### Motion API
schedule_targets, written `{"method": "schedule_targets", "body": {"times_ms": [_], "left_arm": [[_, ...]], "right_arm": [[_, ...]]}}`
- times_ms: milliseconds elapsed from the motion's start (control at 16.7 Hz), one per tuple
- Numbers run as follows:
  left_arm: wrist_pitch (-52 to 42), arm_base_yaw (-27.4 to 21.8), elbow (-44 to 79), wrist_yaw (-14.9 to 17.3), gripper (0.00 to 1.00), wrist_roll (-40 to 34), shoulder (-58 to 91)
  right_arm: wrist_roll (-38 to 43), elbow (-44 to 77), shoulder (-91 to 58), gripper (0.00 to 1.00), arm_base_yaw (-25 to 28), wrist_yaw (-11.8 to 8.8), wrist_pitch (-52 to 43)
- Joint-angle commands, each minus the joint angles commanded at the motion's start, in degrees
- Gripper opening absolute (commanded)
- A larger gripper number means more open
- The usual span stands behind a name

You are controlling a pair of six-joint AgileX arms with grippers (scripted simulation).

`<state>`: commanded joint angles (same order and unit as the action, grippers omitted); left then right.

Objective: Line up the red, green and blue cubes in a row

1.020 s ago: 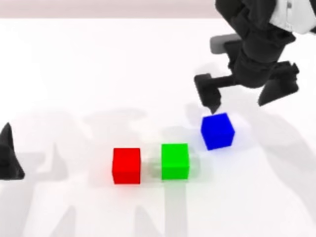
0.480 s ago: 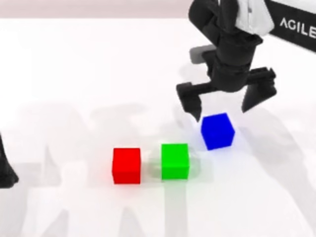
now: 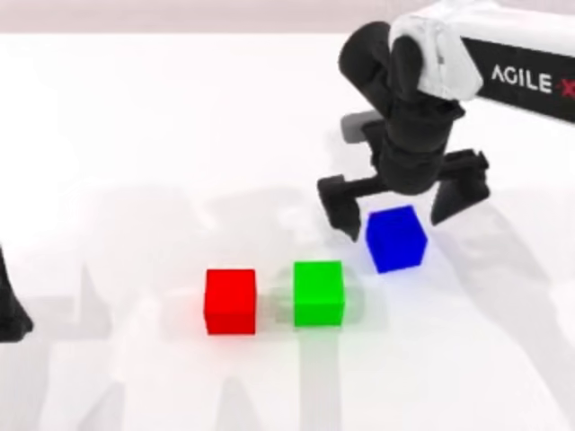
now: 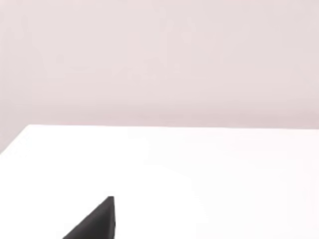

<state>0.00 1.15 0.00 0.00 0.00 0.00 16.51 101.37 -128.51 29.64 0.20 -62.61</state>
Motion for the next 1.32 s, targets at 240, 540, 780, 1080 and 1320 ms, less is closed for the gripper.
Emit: {"method": "schedule_targets", "body": {"times_ms": [240, 540, 780, 1080, 1320], "left_arm": [[0.00, 0.00, 0.00, 0.00, 1.00, 0.00, 0.00], [0.00, 0.00, 0.00, 0.00, 1.00, 0.00, 0.00], [0.00, 0.00, 0.00, 0.00, 1.00, 0.00, 0.00], [0.00, 0.00, 0.00, 0.00, 1.00, 0.00, 0.00], [0.00, 0.00, 0.00, 0.00, 1.00, 0.00, 0.00]], "right_arm": [[0.15, -4.81, -1.93, 1.00, 0.14, 0.02, 6.53], [0.16, -4.96, -2.01, 0.92, 0.15, 0.02, 6.71], [0.16, -4.96, -2.01, 0.62, 0.15, 0.02, 6.71], [0.16, -4.96, -2.01, 0.25, 0.15, 0.02, 6.71], [0.16, -4.96, -2.01, 0.00, 0.15, 0.02, 6.71]]}}
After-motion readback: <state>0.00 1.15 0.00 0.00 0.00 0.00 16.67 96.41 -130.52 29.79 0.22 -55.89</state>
